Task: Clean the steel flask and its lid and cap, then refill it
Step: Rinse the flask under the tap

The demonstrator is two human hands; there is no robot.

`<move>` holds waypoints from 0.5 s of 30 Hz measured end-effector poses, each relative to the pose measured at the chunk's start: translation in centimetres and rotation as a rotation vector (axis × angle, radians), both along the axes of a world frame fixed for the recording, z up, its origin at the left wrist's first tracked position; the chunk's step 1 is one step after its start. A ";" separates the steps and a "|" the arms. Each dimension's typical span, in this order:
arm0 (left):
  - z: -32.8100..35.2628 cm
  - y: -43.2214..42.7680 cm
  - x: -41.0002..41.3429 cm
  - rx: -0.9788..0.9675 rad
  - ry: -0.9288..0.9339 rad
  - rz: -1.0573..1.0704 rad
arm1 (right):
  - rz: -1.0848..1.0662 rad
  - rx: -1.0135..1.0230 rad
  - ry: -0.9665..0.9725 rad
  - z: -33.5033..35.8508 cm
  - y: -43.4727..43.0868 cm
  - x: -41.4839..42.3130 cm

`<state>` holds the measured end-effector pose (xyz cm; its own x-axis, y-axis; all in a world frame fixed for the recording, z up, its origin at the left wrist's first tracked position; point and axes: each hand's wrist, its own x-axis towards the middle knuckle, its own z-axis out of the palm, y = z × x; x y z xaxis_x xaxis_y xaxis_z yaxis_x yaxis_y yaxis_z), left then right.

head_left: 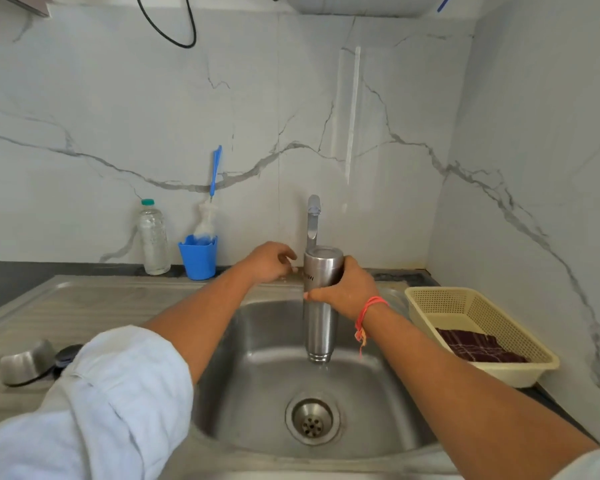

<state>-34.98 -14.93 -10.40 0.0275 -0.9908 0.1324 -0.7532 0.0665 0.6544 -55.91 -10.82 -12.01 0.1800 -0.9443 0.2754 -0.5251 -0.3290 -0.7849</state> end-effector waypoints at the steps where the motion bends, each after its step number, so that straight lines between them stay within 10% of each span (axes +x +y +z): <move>1: 0.4 1.4 0.4 -0.019 0.016 0.009 | -0.003 -0.011 -0.004 0.1 0.4 0.1; 15: 2.6 14.9 -0.3 0.063 0.124 -0.158 | 0.028 -0.058 -0.074 3.8 6.0 1.2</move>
<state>-35.31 -0.02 -7.81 -0.1167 -0.9903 0.0757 -0.6497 0.1338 0.7483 -54.70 -4.82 -8.24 0.1833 -0.9212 0.3432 -0.4563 -0.3889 -0.8004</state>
